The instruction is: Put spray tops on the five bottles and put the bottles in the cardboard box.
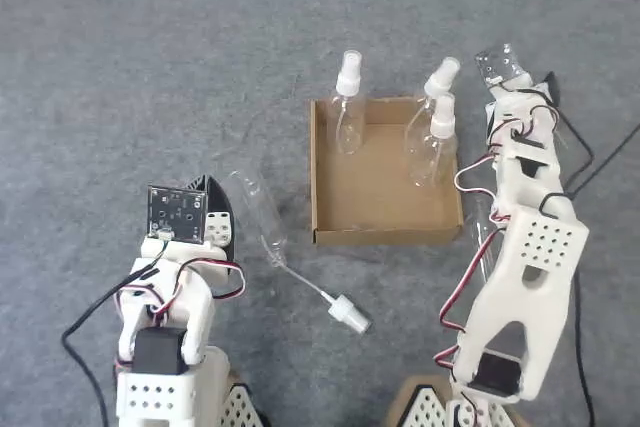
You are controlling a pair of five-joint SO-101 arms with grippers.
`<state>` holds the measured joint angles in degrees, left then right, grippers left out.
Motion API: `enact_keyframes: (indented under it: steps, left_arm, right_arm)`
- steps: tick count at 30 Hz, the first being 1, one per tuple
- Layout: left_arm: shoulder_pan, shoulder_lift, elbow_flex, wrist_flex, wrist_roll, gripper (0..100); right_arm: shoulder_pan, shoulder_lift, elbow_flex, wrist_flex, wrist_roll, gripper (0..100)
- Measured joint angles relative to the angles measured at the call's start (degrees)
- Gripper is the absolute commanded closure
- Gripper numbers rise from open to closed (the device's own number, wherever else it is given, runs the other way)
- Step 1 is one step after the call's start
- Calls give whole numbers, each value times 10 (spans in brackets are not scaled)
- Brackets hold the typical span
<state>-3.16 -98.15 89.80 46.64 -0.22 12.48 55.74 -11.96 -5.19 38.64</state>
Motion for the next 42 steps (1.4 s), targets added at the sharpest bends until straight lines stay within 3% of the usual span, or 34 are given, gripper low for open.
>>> enact_keyframes:
  steps: [6,11,23,33,42]
  left_arm:
    - [0,0,0,0,0,987]
    - [0,0,0,0,0,987]
    - [0,0,7,0,0,987]
    - [0,0,7,0,0,987]
    - [0,0,7,0,0,987]
  right_arm:
    - [3,-1,-1,3,-26,992]
    - [12,-2,-39,80,-63,992]
    - [23,-10,-217,470,-88,992]
    - [34,-8,-309,709,-88,992]
    - [88,-5,-483,919,-86,989]
